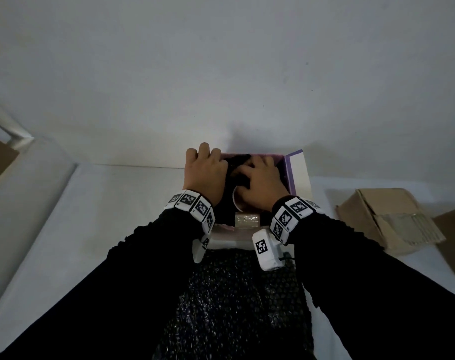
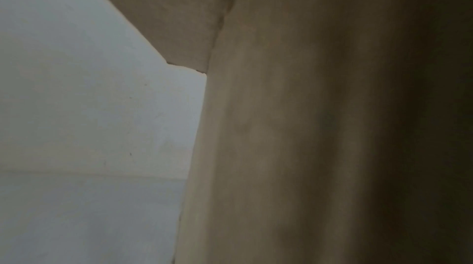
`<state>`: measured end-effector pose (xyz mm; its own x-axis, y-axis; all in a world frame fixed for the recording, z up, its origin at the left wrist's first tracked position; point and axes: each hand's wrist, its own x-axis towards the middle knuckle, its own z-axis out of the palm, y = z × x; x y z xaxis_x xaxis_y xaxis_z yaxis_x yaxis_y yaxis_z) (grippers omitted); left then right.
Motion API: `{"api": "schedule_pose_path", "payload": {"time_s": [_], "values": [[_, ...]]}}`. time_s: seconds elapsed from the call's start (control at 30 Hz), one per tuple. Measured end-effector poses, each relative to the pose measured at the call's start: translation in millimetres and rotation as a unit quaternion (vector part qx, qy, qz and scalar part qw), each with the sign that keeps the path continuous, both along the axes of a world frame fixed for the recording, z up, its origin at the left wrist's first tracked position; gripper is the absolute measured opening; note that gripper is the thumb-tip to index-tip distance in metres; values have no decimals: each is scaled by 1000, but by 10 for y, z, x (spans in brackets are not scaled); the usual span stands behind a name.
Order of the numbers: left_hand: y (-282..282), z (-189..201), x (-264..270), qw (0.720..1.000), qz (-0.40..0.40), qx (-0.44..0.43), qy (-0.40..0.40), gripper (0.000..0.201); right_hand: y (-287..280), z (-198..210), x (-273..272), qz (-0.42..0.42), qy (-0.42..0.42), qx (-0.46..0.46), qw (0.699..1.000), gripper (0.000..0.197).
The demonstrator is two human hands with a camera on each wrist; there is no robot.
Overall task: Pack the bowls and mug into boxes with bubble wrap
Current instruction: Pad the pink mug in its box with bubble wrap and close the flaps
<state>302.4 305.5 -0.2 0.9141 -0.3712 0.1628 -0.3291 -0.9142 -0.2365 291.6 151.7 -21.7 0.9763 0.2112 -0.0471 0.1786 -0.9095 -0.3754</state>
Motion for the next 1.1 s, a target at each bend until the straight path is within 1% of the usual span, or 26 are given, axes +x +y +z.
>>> {"api": "schedule_pose_path", "payload": {"time_s": [0.1,0.17,0.23,0.3,0.4,0.47,0.53,0.67,0.77,0.87,0.97,1.1], "values": [[-3,-25,4,1000,16,-22,-3,8,7,-3,-45,-67,-82,47,993,42],[-20,-47,-5,999,19,-34,-6,13,14,1,-30,-99,-86,96,987,32],[-18,-66,2,1000,5,-19,-17,18,21,-14,-5,-98,-63,112,987,20],[-2,-63,9,1000,-14,-1,-26,15,39,-40,1,-76,-59,89,991,17],[-5,-57,2,999,-35,23,-8,22,84,-85,-10,-33,-50,-14,998,26],[-18,-66,-12,998,-36,41,10,27,91,-102,-19,-35,-22,-52,998,33],[-23,-80,-25,998,-32,53,27,28,75,-94,-25,-42,-8,-55,998,36],[-15,-88,-88,993,-34,93,67,28,41,-15,-58,-48,-16,-46,998,34],[8,-60,-152,995,-41,61,69,26,11,82,-102,-52,-30,1,998,28],[59,67,-280,998,-42,29,35,27,-44,223,-229,-57,-56,89,993,21],[153,144,-472,999,-30,-7,37,30,-78,340,-462,-44,-82,167,982,17],[295,106,-878,996,-35,-74,21,26,-36,361,-941,-14,-116,200,973,13]]}}
